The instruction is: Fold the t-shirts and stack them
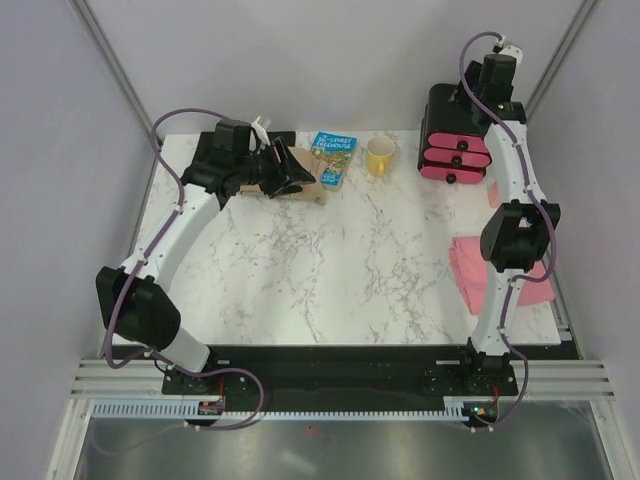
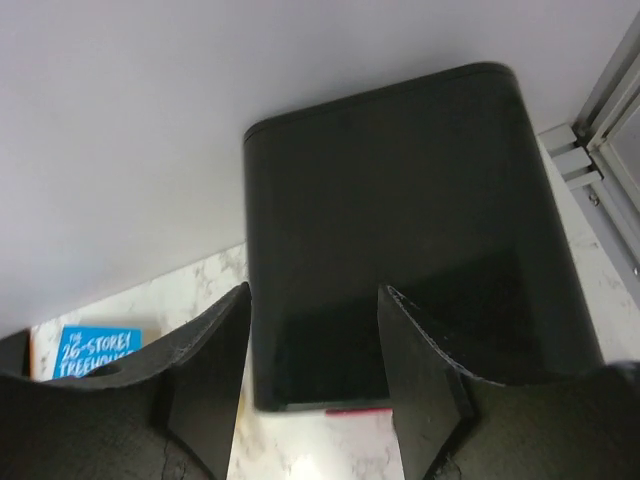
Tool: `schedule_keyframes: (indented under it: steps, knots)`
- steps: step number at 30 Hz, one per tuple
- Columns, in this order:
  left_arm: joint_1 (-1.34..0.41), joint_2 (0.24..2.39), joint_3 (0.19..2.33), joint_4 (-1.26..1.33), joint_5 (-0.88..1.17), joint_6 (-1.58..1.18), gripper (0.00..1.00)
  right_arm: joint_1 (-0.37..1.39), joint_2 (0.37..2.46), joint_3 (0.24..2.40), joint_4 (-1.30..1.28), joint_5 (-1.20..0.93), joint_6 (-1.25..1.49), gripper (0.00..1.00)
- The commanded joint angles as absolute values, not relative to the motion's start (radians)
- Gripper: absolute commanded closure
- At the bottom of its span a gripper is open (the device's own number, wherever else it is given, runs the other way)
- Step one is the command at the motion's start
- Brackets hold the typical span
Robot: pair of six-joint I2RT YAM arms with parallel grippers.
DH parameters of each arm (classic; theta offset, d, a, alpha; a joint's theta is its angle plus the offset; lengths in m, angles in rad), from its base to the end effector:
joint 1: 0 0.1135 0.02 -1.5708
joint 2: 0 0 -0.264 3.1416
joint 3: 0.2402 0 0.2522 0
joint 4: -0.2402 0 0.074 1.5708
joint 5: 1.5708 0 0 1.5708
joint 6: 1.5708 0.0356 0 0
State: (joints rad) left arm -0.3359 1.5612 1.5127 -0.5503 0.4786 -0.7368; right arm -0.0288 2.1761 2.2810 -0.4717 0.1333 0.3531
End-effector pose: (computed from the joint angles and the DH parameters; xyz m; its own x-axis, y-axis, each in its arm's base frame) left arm 0.3272 -0.1316 0.3660 -0.8320 -0.3412 -0.4373 0.1251 0.6526 -0.7473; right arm 0.5092 -0.0194 0.3767 -0.2836 0.3511 -0.8924 0.2671 0.9227 0.2781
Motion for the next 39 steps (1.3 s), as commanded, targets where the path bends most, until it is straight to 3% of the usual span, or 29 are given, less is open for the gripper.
schedule_keyframes:
  steps: [1,11,22,28,39]
  knots:
    - [-0.336,1.483,1.436,-0.543,0.509,-0.698,0.43,-0.077,2.236,2.287,-0.270,0.101,0.397,0.39]
    - [-0.336,1.430,1.305,-0.522,0.471,-0.695,0.42,-0.130,2.347,2.298,-0.210,0.167,0.423,0.40]
    - [-0.334,1.537,1.393,-0.428,0.474,-0.721,0.40,-0.195,2.335,2.171,-0.132,0.210,0.497,0.40]
    - [-0.341,1.718,1.560,-0.324,0.567,-0.765,0.39,-0.244,2.350,2.163,-0.132,0.189,0.506,0.41]
    - [-0.426,2.224,2.230,-0.295,0.842,-0.836,0.38,-0.265,2.378,2.099,-0.127,0.040,0.534,0.43]
